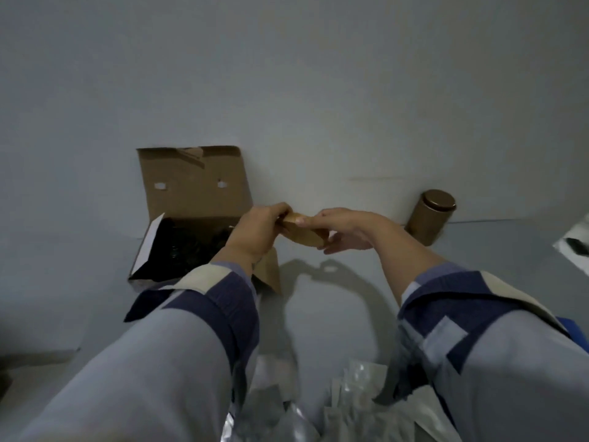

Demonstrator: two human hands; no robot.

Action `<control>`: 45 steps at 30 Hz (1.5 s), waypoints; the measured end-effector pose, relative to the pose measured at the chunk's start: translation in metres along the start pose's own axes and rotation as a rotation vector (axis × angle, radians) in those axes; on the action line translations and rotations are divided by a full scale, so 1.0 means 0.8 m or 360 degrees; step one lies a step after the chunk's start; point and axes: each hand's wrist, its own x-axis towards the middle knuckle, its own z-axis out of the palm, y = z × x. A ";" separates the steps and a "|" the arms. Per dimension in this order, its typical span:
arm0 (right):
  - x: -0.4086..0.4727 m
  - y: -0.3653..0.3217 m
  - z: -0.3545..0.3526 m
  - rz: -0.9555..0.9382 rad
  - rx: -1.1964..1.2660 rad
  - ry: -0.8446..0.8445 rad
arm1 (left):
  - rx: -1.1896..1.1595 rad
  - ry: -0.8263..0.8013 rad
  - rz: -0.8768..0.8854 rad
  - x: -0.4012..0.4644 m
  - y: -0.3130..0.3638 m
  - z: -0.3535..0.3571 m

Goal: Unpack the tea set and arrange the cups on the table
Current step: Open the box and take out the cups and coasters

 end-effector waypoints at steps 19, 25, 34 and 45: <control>0.137 0.182 -0.066 0.0040 -0.0753 0.0782 | 0.0094 -0.1016 -0.0806 0.031 0.002 0.216; 0.198 0.195 -0.069 -0.0019 -0.0975 0.0885 | 0.0153 -0.1098 -0.0782 0.035 -0.019 0.234; 0.239 0.201 -0.070 -0.0085 -0.0926 0.0949 | 0.0179 -0.1100 -0.0761 0.034 -0.027 0.242; 0.204 0.177 -0.071 0.0096 -0.1159 0.0725 | 0.0177 -0.1161 -0.0801 0.033 -0.020 0.235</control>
